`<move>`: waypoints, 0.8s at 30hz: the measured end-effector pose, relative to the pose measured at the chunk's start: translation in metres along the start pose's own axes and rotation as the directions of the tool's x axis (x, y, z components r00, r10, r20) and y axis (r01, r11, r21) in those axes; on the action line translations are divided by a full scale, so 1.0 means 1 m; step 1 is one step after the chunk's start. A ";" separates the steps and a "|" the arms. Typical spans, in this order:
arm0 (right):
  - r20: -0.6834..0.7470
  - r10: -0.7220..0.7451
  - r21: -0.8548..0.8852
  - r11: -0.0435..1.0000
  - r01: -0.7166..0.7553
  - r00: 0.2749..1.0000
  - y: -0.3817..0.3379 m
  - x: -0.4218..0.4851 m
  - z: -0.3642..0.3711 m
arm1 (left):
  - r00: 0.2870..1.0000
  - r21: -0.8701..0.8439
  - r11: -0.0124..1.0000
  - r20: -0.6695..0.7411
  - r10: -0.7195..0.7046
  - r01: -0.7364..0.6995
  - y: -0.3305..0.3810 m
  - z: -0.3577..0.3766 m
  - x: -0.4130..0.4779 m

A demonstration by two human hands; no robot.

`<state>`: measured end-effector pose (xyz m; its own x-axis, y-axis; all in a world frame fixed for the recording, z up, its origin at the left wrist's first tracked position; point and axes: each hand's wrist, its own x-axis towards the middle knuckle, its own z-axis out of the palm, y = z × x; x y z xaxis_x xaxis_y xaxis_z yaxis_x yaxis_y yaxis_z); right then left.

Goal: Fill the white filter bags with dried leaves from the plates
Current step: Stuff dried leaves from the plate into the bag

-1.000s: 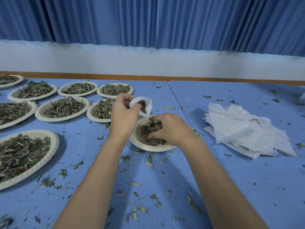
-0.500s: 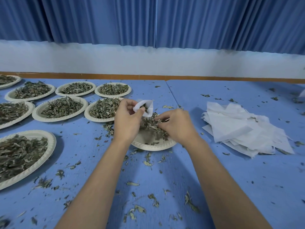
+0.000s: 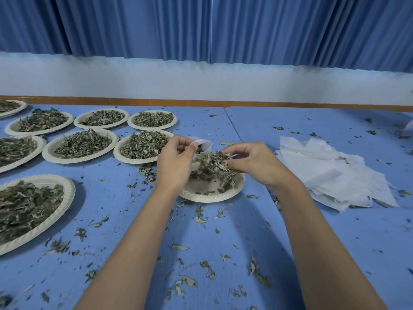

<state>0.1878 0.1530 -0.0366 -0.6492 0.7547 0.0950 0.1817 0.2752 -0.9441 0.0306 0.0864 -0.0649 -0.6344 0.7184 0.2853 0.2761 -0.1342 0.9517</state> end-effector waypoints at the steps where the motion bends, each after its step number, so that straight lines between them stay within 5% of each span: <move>1: -0.003 -0.006 0.031 0.999 0.006 1.000 0.000 0.000 -0.001 | 1.000 0.008 1.000 0.002 0.000 0.000 0.001 0.001 0.000; 4: -0.007 -0.017 0.073 0.997 0.018 1.000 0.001 0.002 0.000 | 0.999 0.001 1.000 0.027 -0.029 0.029 0.002 0.003 -0.001; 14: -0.251 -0.055 -0.217 0.976 -0.001 0.967 0.009 0.011 0.021 | 0.950 -0.181 0.952 0.243 -0.198 0.245 0.006 0.003 -0.006; 24: -0.260 -0.149 -0.325 0.944 0.059 0.954 0.008 0.015 0.025 | 0.959 -0.073 0.989 0.261 -0.108 0.131 0.006 0.002 -0.007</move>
<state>0.1611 0.1522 -0.0509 -0.4542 0.8339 0.3136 0.3736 0.4978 -0.7827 0.0383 0.0825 -0.0610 -0.4502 0.8816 0.1414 0.1372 -0.0882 0.9866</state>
